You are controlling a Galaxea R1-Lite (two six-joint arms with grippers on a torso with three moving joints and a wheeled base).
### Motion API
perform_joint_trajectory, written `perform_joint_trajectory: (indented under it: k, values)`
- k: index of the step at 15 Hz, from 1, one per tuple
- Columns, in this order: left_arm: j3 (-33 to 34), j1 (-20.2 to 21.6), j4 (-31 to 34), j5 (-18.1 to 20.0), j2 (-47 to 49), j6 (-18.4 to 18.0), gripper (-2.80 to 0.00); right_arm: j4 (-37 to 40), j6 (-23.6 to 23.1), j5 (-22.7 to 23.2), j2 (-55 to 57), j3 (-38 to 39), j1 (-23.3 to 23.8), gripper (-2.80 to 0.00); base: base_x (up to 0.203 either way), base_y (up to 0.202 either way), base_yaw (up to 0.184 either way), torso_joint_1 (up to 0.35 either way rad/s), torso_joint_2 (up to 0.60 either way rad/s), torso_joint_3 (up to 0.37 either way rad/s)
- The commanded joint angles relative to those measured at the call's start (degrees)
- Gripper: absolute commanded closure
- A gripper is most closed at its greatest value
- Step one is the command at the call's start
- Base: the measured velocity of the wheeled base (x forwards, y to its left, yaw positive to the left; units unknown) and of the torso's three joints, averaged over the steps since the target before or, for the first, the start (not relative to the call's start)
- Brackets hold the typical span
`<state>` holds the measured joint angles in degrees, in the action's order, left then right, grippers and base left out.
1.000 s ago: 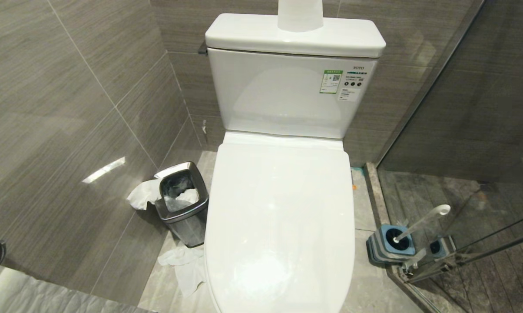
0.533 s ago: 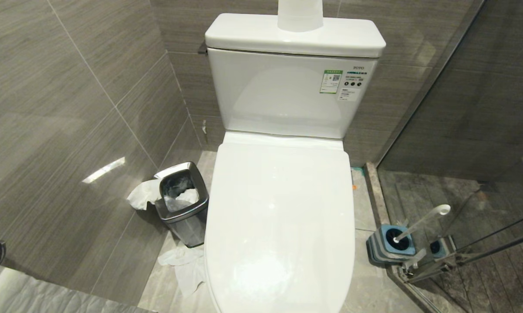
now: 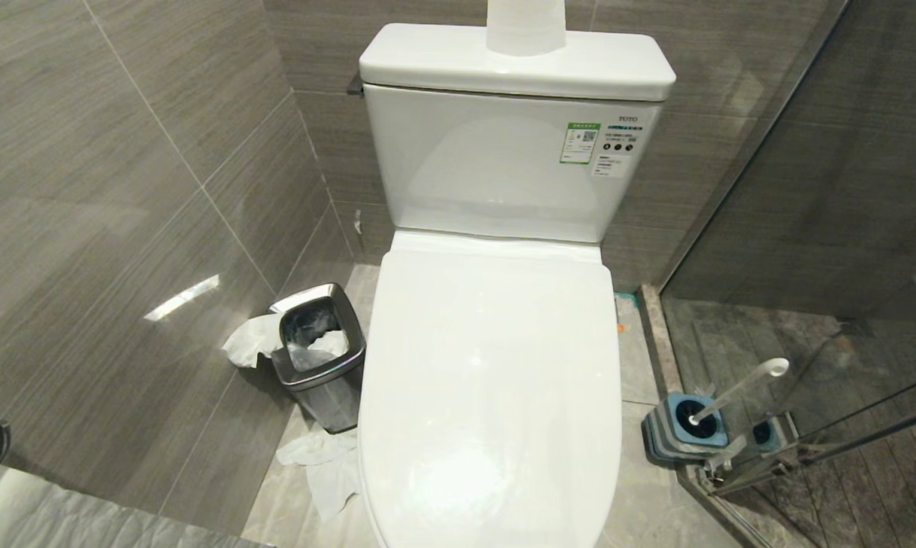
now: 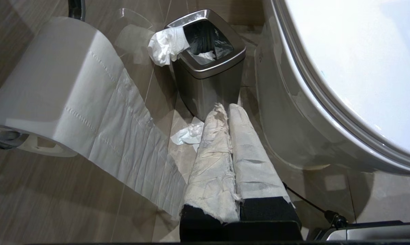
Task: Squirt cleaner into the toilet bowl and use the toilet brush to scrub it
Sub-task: Use the left hand to lift the toilet lid slightly
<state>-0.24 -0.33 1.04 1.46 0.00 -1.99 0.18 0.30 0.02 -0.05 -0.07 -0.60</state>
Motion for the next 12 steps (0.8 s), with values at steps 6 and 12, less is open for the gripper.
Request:
perform_joint_trajectory:
  k: [6,12]
  values:
    - [-0.02,-0.02,-0.07,-0.41,0.0,0.4,0.0,-0.01,-0.64,0.29,0.05,0.07,-0.02,0.0,0.0,0.0,0.0,0.0,0.0,0.0]
    - [-0.02,-0.02,-0.07,-0.41,0.0,0.4,0.0,-0.45,-7.25,1.91,0.05,0.07,-0.02,0.0,0.0,0.0,0.0,0.0,0.0,0.0]
